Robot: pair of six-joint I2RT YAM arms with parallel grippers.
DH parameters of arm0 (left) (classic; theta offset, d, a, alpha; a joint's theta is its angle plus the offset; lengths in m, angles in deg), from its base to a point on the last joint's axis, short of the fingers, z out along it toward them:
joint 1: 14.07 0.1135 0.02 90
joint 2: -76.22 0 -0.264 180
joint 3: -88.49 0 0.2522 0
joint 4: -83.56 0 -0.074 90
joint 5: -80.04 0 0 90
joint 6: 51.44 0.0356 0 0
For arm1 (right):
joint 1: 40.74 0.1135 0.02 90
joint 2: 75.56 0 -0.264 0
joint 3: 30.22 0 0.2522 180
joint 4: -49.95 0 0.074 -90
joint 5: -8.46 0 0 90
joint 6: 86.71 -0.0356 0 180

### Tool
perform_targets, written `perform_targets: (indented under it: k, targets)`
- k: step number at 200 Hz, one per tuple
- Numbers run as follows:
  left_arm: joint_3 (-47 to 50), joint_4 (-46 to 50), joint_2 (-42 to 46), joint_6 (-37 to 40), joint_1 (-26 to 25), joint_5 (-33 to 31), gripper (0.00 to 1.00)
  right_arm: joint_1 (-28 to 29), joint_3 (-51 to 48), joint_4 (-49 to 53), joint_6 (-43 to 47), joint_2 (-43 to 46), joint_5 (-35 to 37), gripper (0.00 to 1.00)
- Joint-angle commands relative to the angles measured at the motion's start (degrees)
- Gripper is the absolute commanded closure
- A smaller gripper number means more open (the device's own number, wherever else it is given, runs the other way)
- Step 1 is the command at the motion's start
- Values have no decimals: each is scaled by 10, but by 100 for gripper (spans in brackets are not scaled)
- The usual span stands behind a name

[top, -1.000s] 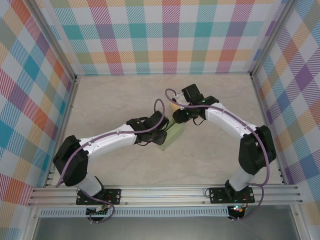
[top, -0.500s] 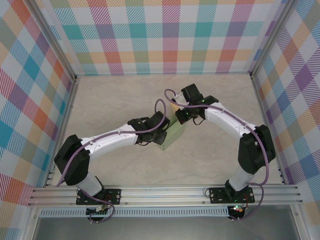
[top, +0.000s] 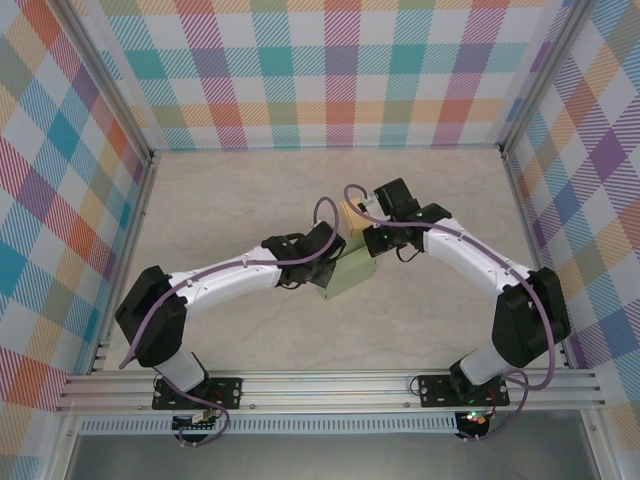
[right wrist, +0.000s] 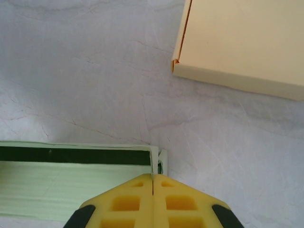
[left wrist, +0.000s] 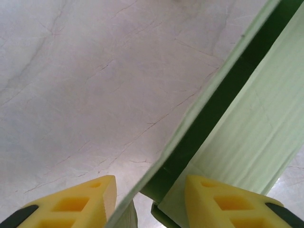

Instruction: Fold the paper box

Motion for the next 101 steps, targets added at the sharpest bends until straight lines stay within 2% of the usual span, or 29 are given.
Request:
perform_targets:
  k: [1,46,101]
  targets:
    - [1,24,-20,6,-6,-8,58,0,-30,-1,-47,31,-4,100]
    - [2,23,-23,3,-12,-28,59,2,-103,-43,-95,83,-17,100]
    - [2,22,-22,-1,-18,-35,61,16,-155,-78,-128,103,-8,100]
